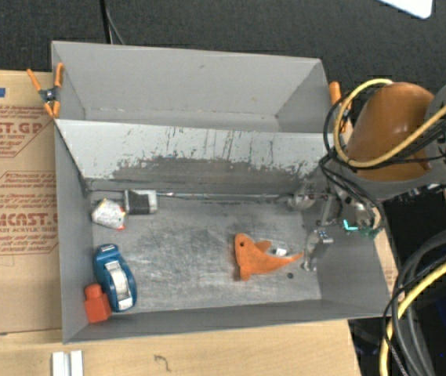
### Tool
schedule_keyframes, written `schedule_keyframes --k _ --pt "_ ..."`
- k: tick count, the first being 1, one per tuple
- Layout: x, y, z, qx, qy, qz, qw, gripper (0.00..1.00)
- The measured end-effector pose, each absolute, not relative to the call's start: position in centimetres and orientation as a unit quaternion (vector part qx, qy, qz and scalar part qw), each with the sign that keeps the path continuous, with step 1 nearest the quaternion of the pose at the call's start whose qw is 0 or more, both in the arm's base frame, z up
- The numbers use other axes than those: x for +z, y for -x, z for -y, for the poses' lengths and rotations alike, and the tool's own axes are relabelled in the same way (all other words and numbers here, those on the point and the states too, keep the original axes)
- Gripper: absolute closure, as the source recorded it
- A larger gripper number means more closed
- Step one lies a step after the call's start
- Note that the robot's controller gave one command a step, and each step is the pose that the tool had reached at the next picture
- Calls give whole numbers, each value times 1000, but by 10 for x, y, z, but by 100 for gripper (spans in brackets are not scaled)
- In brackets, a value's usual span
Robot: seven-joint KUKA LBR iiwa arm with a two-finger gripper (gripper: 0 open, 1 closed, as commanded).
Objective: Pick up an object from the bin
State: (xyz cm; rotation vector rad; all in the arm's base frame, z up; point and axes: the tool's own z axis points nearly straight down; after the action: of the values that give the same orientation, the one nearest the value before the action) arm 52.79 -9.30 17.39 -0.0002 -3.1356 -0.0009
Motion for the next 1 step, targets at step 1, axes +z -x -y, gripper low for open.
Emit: schedule_keyframes --k 1 --pt "177 -530 93 0 0 1000 -1 0"
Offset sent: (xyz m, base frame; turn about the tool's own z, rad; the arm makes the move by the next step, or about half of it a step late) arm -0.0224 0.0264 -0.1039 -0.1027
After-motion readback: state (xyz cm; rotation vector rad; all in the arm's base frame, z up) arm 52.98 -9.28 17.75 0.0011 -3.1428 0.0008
